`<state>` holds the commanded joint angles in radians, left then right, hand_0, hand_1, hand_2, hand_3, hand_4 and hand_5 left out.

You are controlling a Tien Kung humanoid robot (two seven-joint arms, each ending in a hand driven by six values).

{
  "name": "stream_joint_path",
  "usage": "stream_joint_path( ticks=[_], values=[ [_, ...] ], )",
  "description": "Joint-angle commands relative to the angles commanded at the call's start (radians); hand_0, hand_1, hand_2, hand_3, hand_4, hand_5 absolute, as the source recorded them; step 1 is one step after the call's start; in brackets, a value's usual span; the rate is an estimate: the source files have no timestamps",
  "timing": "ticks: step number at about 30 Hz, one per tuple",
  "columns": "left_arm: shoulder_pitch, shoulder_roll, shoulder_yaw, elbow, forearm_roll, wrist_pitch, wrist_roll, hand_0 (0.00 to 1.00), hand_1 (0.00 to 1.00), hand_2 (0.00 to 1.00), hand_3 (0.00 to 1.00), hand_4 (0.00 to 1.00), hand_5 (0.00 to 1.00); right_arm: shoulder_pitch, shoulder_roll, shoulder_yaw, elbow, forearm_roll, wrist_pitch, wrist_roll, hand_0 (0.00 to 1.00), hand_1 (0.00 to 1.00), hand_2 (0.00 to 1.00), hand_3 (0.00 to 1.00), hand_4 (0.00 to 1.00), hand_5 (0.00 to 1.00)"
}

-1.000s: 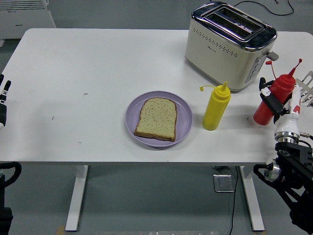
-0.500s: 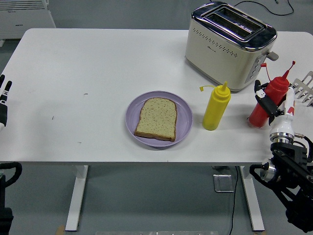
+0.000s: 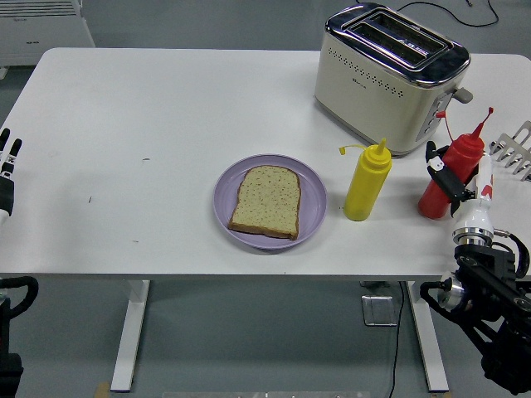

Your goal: Pick up the cup,pour liquid into bread,place the cup on the desk

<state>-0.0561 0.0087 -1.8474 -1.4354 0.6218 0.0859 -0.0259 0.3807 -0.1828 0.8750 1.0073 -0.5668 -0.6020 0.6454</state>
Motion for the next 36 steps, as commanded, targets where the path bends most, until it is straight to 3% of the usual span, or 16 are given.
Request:
stream_joint_path(
  ticks=[9,36],
  values=[
    [-0.003,0.000,-0.004,0.000,-0.001,0.001,0.000,0.830,0.838,0.849,0.746,0.664,0.998,-0.006,-0.003,0.001,0.010,-0.006,-0.002,0.000,0.268,0.295,0.382,0.392,0.733,0.076],
    [-0.005,0.000,-0.009,-0.001,-0.001,0.002,0.000,0.825,0.833,0.846,0.742,0.663,0.998,-0.019,-0.017,-0.009,0.038,-0.012,-0.024,0.000,0.264,0.281,0.378,0.378,0.747,0.093]
  ],
)
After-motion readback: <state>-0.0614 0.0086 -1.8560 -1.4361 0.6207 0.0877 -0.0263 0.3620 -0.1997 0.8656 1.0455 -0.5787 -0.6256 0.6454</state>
